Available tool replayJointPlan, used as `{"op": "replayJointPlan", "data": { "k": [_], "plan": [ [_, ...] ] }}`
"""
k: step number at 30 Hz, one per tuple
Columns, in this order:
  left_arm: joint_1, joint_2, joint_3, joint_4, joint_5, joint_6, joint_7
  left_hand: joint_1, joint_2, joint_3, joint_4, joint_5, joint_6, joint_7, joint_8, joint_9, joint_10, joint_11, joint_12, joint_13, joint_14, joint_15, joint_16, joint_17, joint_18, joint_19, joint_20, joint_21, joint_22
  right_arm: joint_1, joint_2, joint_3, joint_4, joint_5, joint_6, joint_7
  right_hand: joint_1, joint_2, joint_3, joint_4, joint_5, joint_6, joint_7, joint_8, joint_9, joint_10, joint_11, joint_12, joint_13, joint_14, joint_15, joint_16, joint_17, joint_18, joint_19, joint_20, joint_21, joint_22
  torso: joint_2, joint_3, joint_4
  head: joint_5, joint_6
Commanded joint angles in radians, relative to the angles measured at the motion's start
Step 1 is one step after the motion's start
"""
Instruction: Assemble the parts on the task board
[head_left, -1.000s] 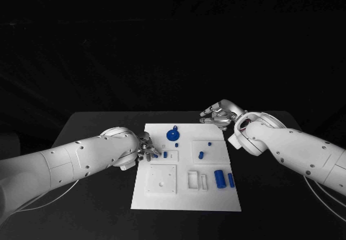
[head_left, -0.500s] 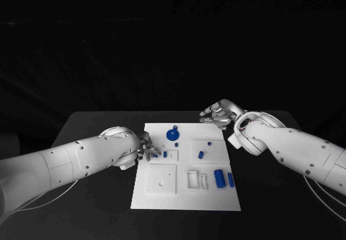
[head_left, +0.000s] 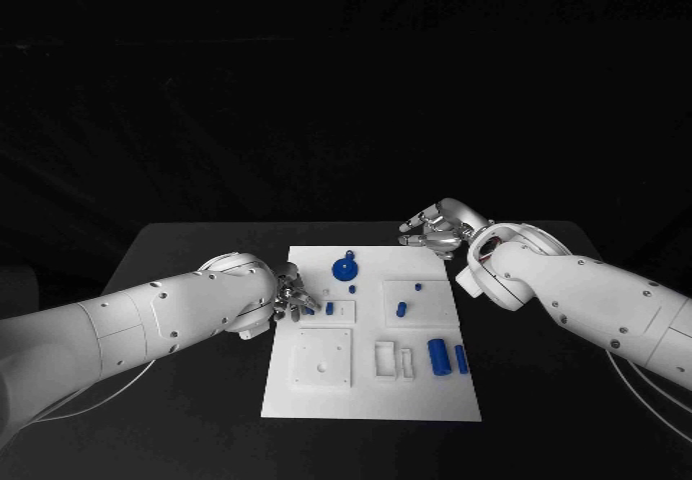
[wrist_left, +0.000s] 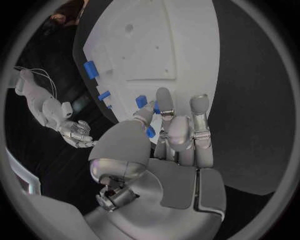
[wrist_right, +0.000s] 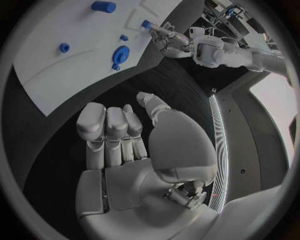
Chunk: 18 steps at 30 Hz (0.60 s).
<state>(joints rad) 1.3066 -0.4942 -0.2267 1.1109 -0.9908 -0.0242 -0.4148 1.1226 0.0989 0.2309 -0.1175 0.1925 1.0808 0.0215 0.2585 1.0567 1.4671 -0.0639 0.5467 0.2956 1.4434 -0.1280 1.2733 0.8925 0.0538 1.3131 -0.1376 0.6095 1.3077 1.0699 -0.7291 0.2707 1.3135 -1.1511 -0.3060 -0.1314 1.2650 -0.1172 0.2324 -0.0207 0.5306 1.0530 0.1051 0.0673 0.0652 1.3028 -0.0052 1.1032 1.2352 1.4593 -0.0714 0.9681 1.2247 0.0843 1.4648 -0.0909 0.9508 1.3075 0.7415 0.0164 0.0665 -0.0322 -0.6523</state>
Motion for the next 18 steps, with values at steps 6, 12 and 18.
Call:
{"op": "replayJointPlan", "data": {
  "k": [6,12,18],
  "plan": [
    [-0.018,-0.002,-0.012,-0.009,-0.019,0.054,-0.066,0.030,0.025,0.024,-0.034,0.007,0.026,-0.035,0.006,0.000,0.042,-0.004,0.000,0.001,-0.002,0.000,0.003,0.000,0.001,0.000,-0.001,0.006,0.024,-0.001,-0.001,0.001,0.001,0.000,0.012,0.007,-0.010,0.000,0.005,0.001,0.005,-0.003,0.000,-0.005,-0.001,-0.005,0.001,0.001,-0.001,0.007,0.000,-0.002,0.000,0.014,0.067,0.002,-0.002,0.098,0.000,0.0003,-0.0003,0.000,0.000],
    [-0.018,0.002,-0.012,-0.009,-0.019,0.065,-0.072,0.028,0.024,0.023,-0.034,0.005,0.026,-0.035,0.006,-0.002,0.043,-0.003,0.001,0.001,-0.002,0.000,0.004,0.001,0.001,0.000,-0.001,0.006,0.024,-0.001,0.000,0.001,0.001,0.000,0.012,0.008,-0.010,0.000,0.005,0.001,0.005,-0.003,0.000,-0.005,-0.001,-0.005,0.001,0.001,-0.001,0.007,0.000,-0.002,0.000,0.014,0.067,0.002,-0.002,0.098,0.000,0.0001,0.0001,0.001,-0.001],
    [-0.018,0.004,-0.012,-0.010,-0.011,0.075,-0.078,0.022,0.022,0.017,-0.028,0.000,0.031,-0.036,0.002,-0.013,0.043,-0.003,0.001,0.001,-0.003,0.000,0.004,0.001,-0.001,-0.001,-0.002,0.006,0.024,-0.001,0.000,0.001,0.001,0.000,0.012,0.008,-0.010,0.000,0.005,0.001,0.005,-0.003,0.000,-0.005,-0.001,-0.005,0.001,0.001,-0.001,0.007,0.000,-0.002,0.000,0.014,0.067,0.002,-0.002,0.098,0.000,0.0003,-0.0004,0.001,-0.001]
  ]
}}
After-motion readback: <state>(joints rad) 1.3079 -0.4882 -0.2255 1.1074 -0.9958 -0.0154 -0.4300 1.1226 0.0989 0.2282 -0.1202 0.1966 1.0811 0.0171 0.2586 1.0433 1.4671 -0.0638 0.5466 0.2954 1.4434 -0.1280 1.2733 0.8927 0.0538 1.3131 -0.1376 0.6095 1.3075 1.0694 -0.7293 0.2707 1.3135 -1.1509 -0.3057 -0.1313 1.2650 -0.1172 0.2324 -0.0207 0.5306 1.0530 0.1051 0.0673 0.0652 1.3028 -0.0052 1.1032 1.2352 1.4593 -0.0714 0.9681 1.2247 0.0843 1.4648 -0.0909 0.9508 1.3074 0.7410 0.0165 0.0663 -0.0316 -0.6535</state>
